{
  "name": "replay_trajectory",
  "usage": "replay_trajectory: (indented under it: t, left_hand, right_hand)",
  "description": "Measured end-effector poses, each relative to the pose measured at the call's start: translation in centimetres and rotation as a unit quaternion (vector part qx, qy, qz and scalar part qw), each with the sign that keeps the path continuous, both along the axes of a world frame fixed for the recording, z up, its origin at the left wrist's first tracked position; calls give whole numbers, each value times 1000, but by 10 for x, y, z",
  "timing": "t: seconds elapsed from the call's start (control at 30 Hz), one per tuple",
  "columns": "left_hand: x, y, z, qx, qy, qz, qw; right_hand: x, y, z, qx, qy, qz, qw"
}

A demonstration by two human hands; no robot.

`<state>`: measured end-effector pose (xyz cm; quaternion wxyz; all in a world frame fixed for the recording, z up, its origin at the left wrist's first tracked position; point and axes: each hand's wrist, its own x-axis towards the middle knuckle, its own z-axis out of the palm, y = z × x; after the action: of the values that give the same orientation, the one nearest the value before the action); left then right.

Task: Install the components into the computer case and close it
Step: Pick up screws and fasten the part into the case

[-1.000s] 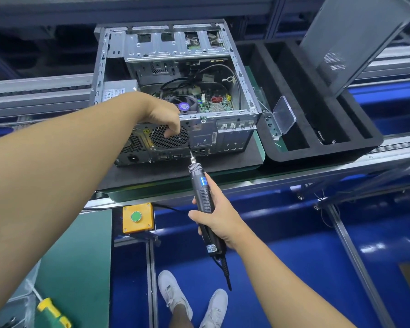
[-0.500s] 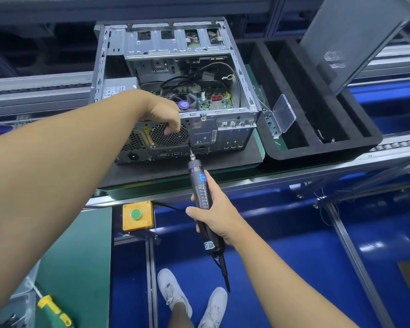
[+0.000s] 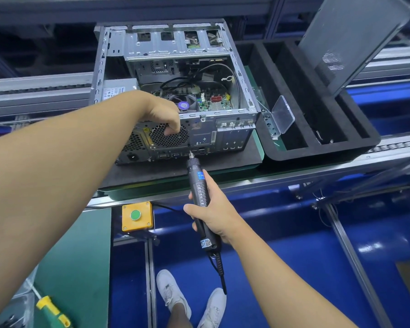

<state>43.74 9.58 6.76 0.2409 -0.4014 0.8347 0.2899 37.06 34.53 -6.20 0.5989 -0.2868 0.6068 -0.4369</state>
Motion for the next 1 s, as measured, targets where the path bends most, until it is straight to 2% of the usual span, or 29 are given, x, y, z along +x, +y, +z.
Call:
replay_trajectory:
  t: [0.73, 1.0]
  left_hand:
    - [1, -1, -2, 10, 4, 9, 1000]
    - [0, -5, -4, 37, -4, -6, 999]
  right_hand:
    - [6, 0, 2, 8, -8, -6, 1000]
    - [6, -3, 6, 20, 77, 13, 997]
